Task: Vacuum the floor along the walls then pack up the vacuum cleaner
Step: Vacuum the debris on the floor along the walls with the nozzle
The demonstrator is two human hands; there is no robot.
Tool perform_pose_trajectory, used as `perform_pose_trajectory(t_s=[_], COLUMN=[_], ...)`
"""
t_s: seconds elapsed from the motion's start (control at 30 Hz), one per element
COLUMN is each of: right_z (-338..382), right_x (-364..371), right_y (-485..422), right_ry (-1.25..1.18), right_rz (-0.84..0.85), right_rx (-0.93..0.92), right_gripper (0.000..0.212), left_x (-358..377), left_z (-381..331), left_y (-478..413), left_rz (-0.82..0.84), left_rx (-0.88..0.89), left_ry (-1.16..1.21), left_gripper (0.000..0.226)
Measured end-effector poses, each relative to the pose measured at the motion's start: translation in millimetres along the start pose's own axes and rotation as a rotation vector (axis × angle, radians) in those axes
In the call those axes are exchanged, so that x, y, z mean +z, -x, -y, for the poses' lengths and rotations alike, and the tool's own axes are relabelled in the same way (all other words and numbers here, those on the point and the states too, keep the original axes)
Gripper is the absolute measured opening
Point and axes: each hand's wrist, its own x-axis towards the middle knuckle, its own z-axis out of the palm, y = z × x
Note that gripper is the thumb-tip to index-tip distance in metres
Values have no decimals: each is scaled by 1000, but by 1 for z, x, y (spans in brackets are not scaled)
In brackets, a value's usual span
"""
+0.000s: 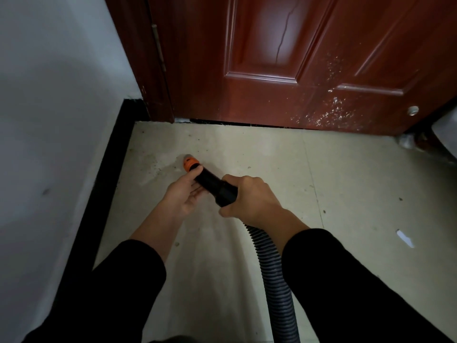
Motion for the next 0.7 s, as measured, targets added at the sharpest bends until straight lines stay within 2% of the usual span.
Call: perform_pose_trajectory(t_s=[0.23, 0.7], right_z=[12, 45], right_x=[6, 30], right_y=[6, 7], right_ry=[-2, 40], right_rz=[64, 112], right_rx=[-44, -137], right_gripper=[34, 32], left_x=[-20, -70], left_z=[1, -4], left_y=[17, 33], left_rz=[-20, -74], left_rx=[1, 29], left_ry=[10, 52], left_gripper=[28, 46])
